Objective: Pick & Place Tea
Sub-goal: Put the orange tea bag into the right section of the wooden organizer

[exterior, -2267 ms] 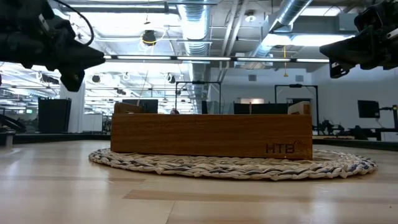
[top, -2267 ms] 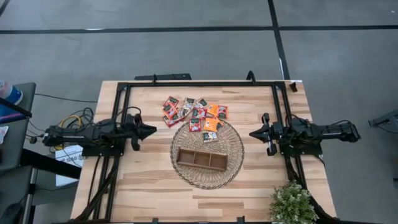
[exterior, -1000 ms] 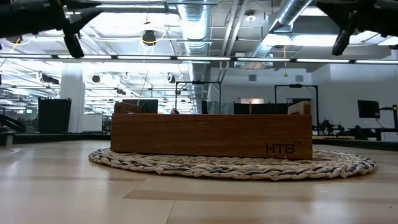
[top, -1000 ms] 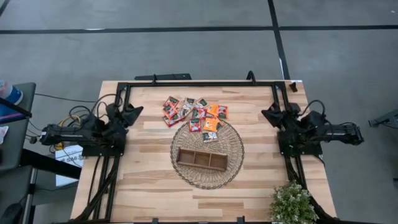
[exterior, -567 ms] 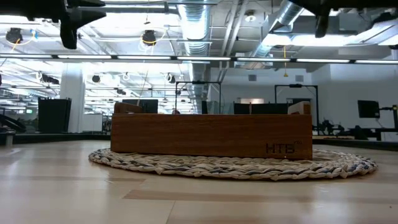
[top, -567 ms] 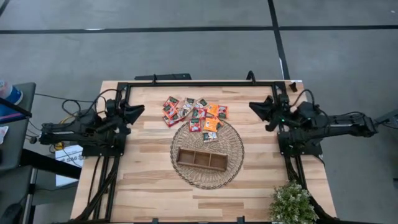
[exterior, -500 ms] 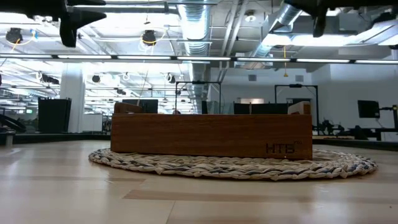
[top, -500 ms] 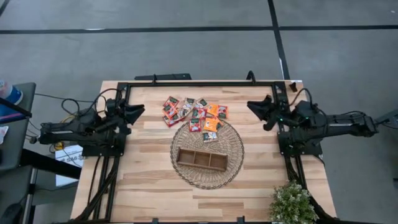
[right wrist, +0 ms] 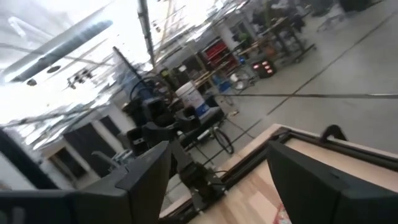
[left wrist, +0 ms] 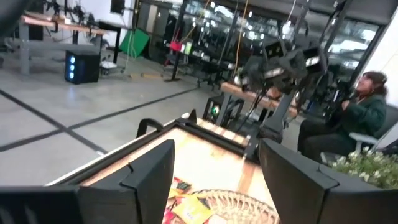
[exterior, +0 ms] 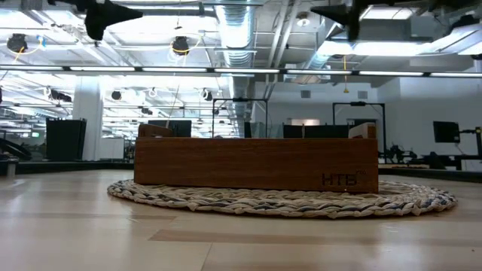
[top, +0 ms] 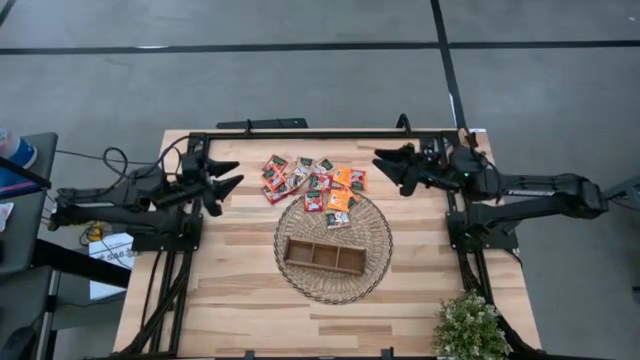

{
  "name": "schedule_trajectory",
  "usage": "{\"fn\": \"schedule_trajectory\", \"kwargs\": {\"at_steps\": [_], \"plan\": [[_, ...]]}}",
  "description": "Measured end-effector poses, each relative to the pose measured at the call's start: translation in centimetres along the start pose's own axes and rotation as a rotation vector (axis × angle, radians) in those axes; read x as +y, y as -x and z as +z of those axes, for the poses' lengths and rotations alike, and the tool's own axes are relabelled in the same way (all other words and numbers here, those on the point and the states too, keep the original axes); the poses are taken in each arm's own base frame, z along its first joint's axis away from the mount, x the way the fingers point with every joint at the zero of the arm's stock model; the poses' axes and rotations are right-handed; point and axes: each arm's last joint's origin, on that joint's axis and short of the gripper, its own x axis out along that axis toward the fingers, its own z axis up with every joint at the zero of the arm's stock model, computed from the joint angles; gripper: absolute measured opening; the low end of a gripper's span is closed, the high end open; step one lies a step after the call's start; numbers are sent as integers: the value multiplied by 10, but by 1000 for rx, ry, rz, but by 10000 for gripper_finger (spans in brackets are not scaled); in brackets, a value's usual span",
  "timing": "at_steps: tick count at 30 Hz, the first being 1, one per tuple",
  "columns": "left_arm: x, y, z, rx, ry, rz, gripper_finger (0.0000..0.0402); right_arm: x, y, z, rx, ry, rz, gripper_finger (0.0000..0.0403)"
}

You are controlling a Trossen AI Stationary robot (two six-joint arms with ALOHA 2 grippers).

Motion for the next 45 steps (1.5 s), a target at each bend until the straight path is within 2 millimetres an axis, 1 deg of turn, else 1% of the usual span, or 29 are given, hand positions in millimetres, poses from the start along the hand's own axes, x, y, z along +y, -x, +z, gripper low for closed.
{"fn": "schedule_trajectory", "kwargs": {"at_steps": [4, 6, 11, 14, 17, 20, 23, 26, 30, 35, 40, 45], "plan": [[-6, -6, 8, 50, 17, -21, 227, 2, -21, 14, 26, 15, 44, 255], [-8, -8, 12, 54, 19, -23, 227, 1, -33, 19, 81, 33, 30, 251], [-9, -9, 14, 61, 7, -5, 227, -8, -60, 27, 323, 144, -75, 240], [-7, -9, 10, 99, 9, 17, 227, -11, -69, 27, 478, 245, -121, 235], [-5, -8, 5, 152, 29, 45, 227, -18, -75, 24, 614, 287, -172, 232], [-4, -8, 2, 182, 39, 59, 227, -29, -82, 17, 695, 296, -214, 230], [-5, -10, 0, 191, 37, 63, 227, -44, -87, 6, 793, 340, -252, 228], [-5, -11, -1, 199, 27, 64, 227, -59, -93, -12, 919, 414, -278, 229], [-6, -15, -4, 219, 11, 72, 227, -73, -99, -34, 1088, 536, -254, 228], [-7, -21, -8, 252, -6, 83, 227, -94, -104, -60, 1261, 628, -310, 228], [-8, -27, -13, 281, -15, 91, 227, -111, -112, -78, 1341, 661, -278, 238], [-10, -31, -17, 316, -19, 77, 227, -122, -116, -92, 1391, 638, -291, 259]]}}
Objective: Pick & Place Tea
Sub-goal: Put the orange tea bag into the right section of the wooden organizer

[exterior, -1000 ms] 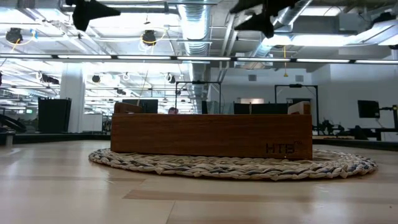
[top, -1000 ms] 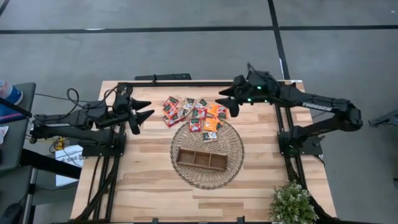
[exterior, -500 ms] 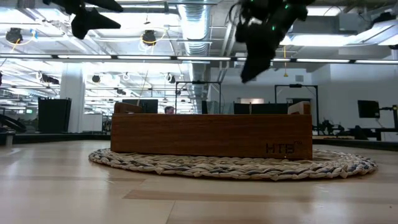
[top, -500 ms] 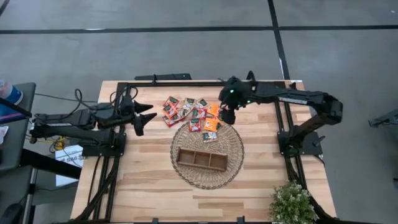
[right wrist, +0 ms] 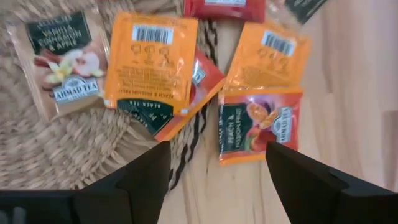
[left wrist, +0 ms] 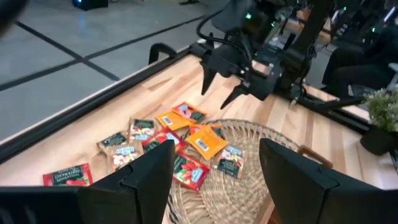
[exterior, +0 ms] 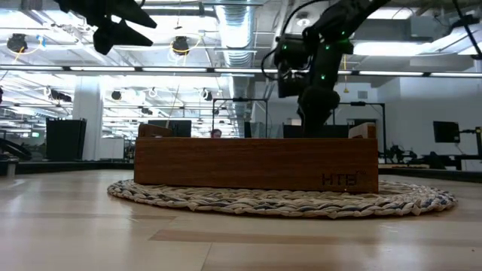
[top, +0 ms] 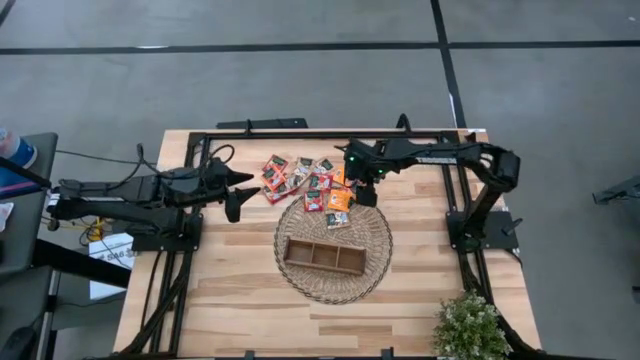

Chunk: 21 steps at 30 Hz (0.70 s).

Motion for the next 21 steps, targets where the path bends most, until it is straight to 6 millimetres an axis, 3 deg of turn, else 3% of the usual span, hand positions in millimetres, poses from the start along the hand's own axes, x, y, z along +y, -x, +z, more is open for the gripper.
{"fn": "schedule_trajectory", "kwargs": {"at_steps": [9, 21], "plan": [[-2, -4, -2, 23, -1, -10, 227, -6, -24, 6, 40, -54, -6, 286], [-2, -4, -2, 32, 34, -33, 227, -24, -25, 2, 17, -114, -31, 286]]}}
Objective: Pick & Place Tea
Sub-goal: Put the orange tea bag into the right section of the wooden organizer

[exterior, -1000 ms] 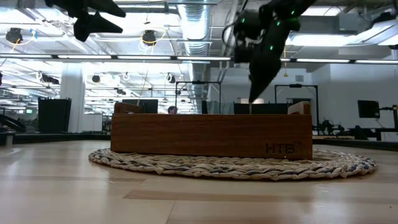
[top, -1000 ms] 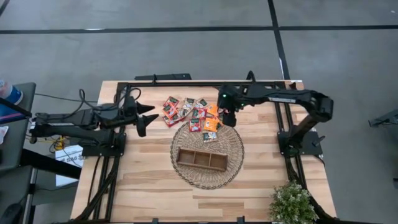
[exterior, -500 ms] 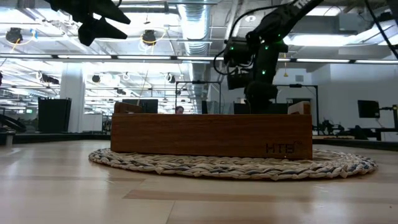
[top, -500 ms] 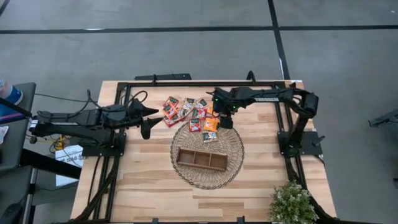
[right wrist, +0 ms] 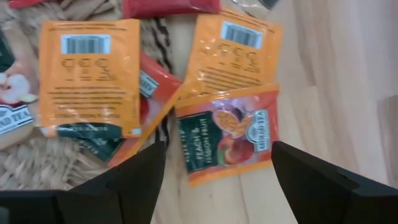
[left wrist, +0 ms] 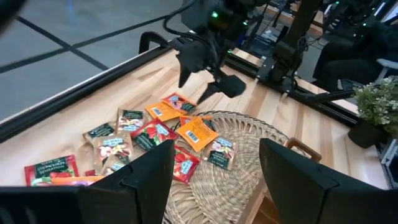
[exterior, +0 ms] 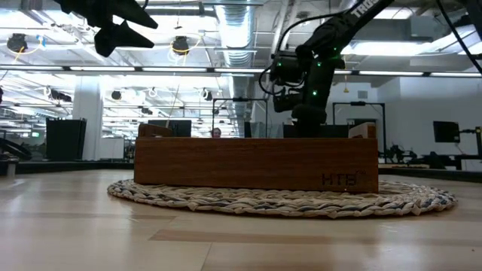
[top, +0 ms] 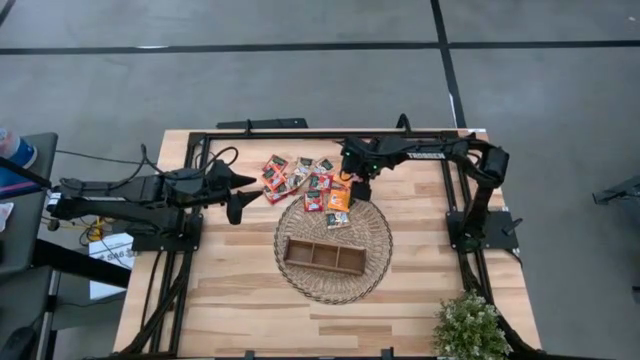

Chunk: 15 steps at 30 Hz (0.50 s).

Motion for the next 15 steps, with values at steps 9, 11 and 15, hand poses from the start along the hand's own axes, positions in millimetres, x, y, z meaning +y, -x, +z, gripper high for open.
{"fn": "schedule_trajectory", "kwargs": {"at_steps": [9, 11, 15], "plan": [[0, -1, 0, 3, 5, -1, 227, -5, -23, -1, 50, -43, 7, 286], [0, -1, -1, 8, 3, 0, 227, -3, -30, -3, 81, -38, 15, 286], [0, -1, -1, 11, 4, -2, 227, -3, -36, -2, 98, -57, 23, 286]]}}
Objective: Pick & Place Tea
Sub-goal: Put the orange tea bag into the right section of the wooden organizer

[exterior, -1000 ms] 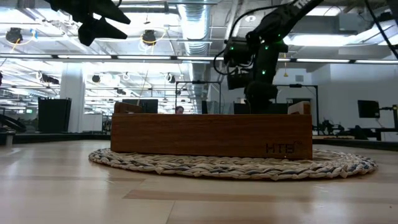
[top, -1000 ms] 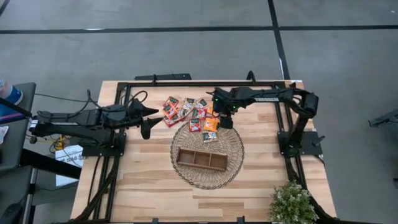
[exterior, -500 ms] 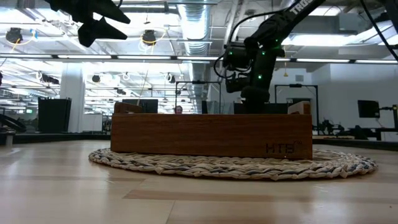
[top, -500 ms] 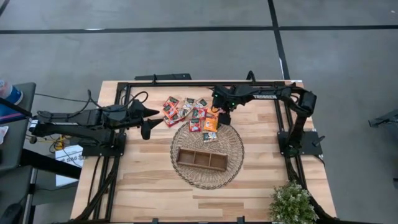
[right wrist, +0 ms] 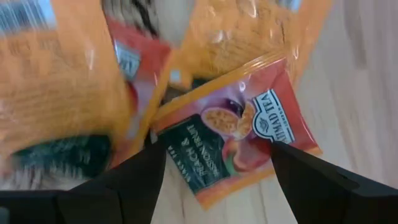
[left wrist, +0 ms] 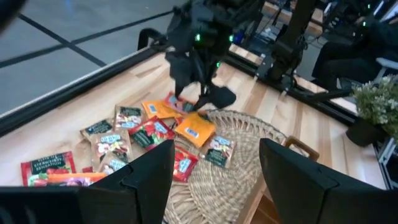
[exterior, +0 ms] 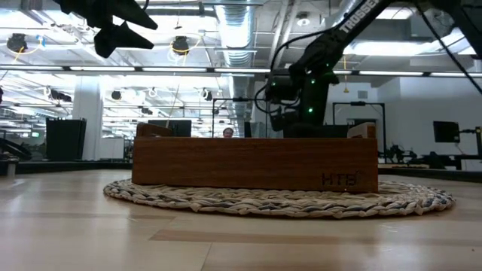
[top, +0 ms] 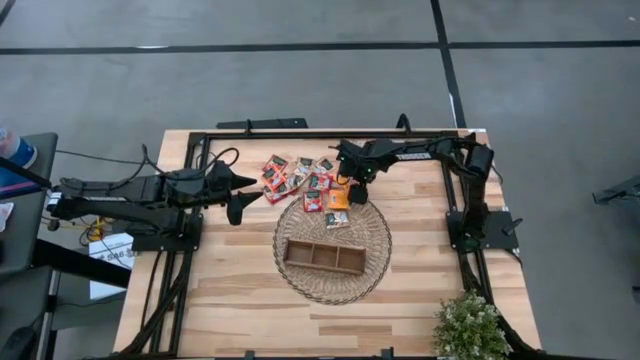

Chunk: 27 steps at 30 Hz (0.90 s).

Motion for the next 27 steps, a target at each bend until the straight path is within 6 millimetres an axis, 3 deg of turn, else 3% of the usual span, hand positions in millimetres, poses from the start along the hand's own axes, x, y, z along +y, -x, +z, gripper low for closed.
{"fn": "schedule_trajectory", "kwargs": {"at_steps": [6, 9, 22, 27], "plan": [[-1, 0, 0, 2, 3, -11, 227, 1, -8, 1, 7, -2, 4, 283], [0, 0, 0, 2, 3, -12, 227, 2, -9, 1, 14, 3, 5, 262], [0, 0, 0, 2, -1, -12, 227, 5, 0, 0, 89, -2, 20, 32], [0, 0, 0, -1, -6, -6, 227, 5, 15, 9, 101, 5, 24, 8]]}}
